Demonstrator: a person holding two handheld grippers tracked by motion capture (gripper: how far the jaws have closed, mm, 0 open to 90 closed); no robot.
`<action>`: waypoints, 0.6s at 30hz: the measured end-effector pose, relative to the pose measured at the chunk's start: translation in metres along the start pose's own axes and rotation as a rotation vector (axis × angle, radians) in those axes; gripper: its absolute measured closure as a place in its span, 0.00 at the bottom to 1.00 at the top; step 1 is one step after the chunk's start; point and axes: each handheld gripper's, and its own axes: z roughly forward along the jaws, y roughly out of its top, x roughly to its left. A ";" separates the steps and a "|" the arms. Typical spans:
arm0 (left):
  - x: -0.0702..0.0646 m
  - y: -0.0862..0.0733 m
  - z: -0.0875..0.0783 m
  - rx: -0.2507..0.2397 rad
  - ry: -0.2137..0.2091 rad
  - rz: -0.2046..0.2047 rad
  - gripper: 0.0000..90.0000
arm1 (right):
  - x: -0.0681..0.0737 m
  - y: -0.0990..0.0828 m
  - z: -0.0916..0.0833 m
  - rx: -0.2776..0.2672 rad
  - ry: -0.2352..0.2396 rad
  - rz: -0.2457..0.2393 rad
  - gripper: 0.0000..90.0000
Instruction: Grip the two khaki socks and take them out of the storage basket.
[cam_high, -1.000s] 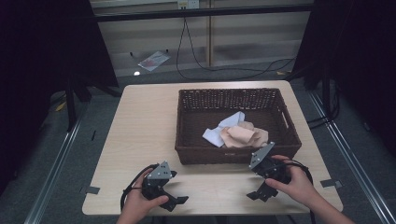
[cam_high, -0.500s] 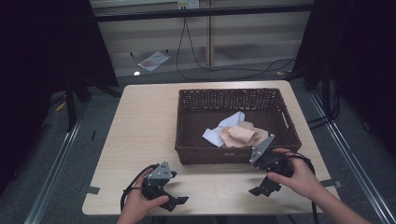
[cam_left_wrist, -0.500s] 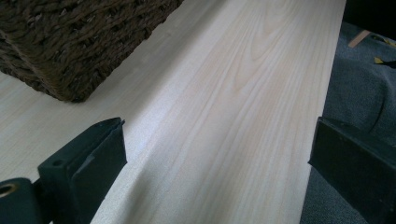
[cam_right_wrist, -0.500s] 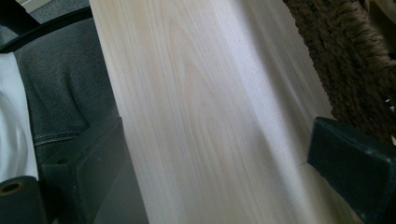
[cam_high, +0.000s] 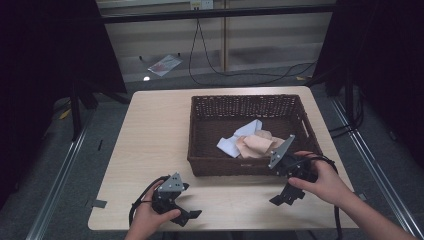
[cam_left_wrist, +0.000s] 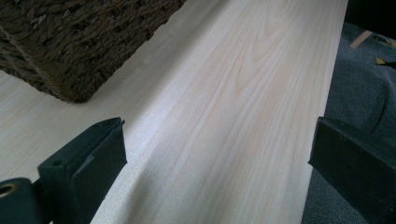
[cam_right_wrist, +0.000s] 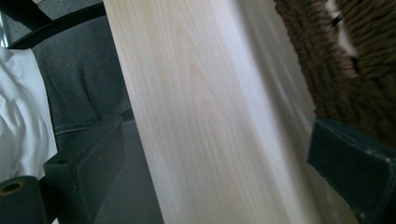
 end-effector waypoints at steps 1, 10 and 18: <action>0.000 0.000 0.000 -0.005 -0.003 -0.002 0.04 | -0.001 0.001 -0.003 0.003 -0.002 -0.010 0.04; 0.000 0.000 0.000 0.004 0.001 0.002 0.04 | -0.008 0.014 -0.023 -0.004 0.002 0.003 0.04; -0.001 0.000 0.000 -0.009 -0.001 -0.005 0.04 | -0.012 0.025 -0.034 0.004 0.013 0.017 0.04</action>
